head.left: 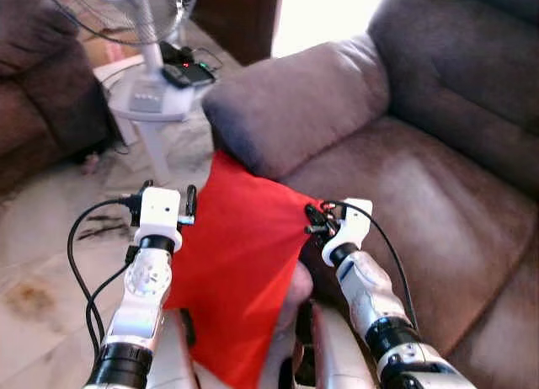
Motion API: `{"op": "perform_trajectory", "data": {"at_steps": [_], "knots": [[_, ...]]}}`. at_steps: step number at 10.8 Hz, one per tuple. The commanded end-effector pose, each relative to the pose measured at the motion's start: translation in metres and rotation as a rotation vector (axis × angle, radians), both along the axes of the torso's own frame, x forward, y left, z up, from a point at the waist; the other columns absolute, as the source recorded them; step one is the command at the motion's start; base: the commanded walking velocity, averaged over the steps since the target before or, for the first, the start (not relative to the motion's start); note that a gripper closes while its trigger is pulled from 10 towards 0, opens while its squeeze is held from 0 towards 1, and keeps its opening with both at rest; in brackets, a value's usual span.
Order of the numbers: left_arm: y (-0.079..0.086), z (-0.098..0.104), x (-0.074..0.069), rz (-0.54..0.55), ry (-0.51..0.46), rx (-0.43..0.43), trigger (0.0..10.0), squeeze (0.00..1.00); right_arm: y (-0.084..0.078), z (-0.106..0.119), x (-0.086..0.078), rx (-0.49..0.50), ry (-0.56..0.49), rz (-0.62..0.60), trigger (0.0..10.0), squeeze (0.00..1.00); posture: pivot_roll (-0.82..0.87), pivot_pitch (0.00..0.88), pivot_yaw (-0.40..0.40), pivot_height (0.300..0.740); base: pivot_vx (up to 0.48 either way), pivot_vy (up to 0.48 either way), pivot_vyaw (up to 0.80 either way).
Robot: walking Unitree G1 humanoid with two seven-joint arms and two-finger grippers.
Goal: Move the pillow to the sofa from floor
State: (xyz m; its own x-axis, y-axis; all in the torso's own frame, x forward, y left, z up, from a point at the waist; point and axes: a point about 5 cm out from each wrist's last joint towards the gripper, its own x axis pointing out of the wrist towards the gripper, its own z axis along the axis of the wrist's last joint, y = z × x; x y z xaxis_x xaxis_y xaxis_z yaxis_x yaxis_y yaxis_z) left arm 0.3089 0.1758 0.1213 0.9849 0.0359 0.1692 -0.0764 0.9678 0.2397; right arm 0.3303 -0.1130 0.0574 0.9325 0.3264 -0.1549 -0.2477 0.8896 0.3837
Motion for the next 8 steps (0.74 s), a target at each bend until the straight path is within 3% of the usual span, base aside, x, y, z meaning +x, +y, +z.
{"op": "perform_trajectory", "data": {"at_steps": [1,8], "knots": [[-0.0027,-0.0002,0.0005,-0.013,-0.001,-0.002,10.0,0.00,-0.0055,0.0243,0.0104,-0.002,-0.114,-0.022,10.0,0.00,0.11,0.093,-0.121,0.645,0.000,0.000,0.00],[-0.0031,0.0010,0.0002,-0.026,-0.007,0.004,10.0,0.00,-0.0007,0.0331,0.0123,0.039,-0.158,-0.012,10.0,0.00,0.12,0.062,-0.107,0.645,0.000,0.000,0.00]]}}
